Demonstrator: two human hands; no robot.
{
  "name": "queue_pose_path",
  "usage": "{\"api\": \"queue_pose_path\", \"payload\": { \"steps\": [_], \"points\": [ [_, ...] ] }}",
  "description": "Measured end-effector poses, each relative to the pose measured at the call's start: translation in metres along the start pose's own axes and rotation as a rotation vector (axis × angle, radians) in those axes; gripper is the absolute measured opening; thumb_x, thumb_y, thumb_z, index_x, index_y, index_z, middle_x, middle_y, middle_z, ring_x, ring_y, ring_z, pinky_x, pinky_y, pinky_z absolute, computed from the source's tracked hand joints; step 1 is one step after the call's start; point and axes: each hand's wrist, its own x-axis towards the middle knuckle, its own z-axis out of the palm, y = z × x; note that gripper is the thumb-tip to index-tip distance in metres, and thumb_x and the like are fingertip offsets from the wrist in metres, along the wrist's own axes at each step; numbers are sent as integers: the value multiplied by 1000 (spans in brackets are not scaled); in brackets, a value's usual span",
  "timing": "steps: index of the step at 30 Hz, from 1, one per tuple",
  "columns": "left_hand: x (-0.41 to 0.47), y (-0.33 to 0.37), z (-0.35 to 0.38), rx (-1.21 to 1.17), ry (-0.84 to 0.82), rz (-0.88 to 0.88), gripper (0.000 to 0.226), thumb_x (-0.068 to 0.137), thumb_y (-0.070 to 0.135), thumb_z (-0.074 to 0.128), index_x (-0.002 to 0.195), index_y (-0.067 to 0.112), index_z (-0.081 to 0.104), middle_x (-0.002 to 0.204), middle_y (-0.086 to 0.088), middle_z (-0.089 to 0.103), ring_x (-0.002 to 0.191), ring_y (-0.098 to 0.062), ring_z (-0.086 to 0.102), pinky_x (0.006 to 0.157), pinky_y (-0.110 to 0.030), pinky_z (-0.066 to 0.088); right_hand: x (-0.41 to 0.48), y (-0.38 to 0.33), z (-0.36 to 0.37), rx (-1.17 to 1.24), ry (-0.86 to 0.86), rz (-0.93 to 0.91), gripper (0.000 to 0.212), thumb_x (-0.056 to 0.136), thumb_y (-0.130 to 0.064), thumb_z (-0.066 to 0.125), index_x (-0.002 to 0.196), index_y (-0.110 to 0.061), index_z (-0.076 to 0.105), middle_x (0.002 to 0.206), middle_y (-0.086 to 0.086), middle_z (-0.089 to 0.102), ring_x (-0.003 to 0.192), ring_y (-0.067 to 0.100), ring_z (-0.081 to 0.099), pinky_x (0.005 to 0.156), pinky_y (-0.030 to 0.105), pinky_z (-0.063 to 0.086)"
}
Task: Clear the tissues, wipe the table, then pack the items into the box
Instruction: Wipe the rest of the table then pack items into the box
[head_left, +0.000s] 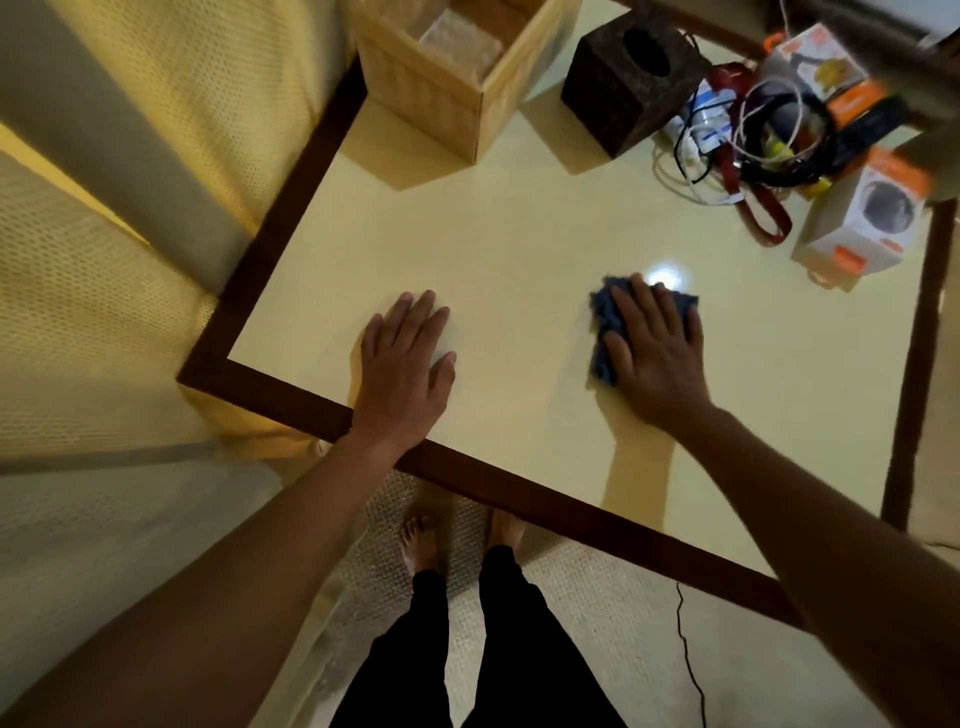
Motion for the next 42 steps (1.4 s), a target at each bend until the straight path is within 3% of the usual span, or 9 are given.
{"api": "queue_pose_path", "payload": {
  "steps": [6,12,16,20,25,28,33,37,42],
  "points": [
    [5,-3,-12,-65,-66,-16,61,99,43,42,154,18,44,168,-2,30,157,-22,18,125,-47,13,122,-44,-10,56,29,53,63,105,-53,16,164,-30,12,172,-1,7,159,23,1,125,56,-2],
    [1,-32,-29,144,37,-201,59,103,49,41,159,27,36,169,-5,26,157,-30,18,122,-55,17,35,-26,2,-62,-41,-411,60,107,-51,24,163,-30,18,172,-5,11,159,20,4,126,53,5],
    [-8,-39,-24,267,30,-281,64,105,54,29,164,27,22,173,-4,14,159,-30,9,125,-57,13,79,3,-16,-27,-47,-237,61,105,-52,20,163,-32,20,172,-5,13,158,20,6,126,54,5],
    [-5,-38,-23,294,29,-285,65,105,54,26,164,28,19,173,-4,12,160,-28,6,125,-55,12,144,-39,-19,13,11,-119,62,105,-53,19,164,-31,15,172,-2,9,159,23,3,126,55,-2],
    [-6,-40,-24,289,5,-303,64,104,53,28,164,29,20,173,-1,12,160,-26,6,126,-53,11,74,-105,10,-42,-11,-465,62,106,-53,26,163,-29,20,172,-1,14,159,25,7,126,56,4],
    [-6,-36,-27,273,-5,-308,64,105,51,29,164,31,18,173,-1,11,160,-25,4,127,-53,11,2,-65,10,-136,-97,-670,62,108,-52,27,164,-29,15,172,-4,6,159,21,-1,127,54,3],
    [-6,-34,-27,288,7,-316,65,104,51,30,164,29,19,173,-2,12,160,-25,5,126,-53,12,72,10,-15,-108,-29,-355,64,104,-54,21,163,-29,22,171,-1,18,158,23,13,124,57,14],
    [-4,-37,-26,295,20,-308,65,103,52,30,164,29,21,173,-2,14,160,-26,7,126,-54,13,144,-44,-16,-14,29,-115,67,102,-56,18,163,-29,18,171,2,17,157,28,10,124,58,7],
    [-6,-37,-24,277,43,-300,64,104,50,33,164,30,22,173,-2,15,159,-26,10,126,-52,13,34,-92,11,-125,-26,-541,62,106,-50,28,163,-27,22,171,2,16,158,28,11,125,57,8]
  ]
}}
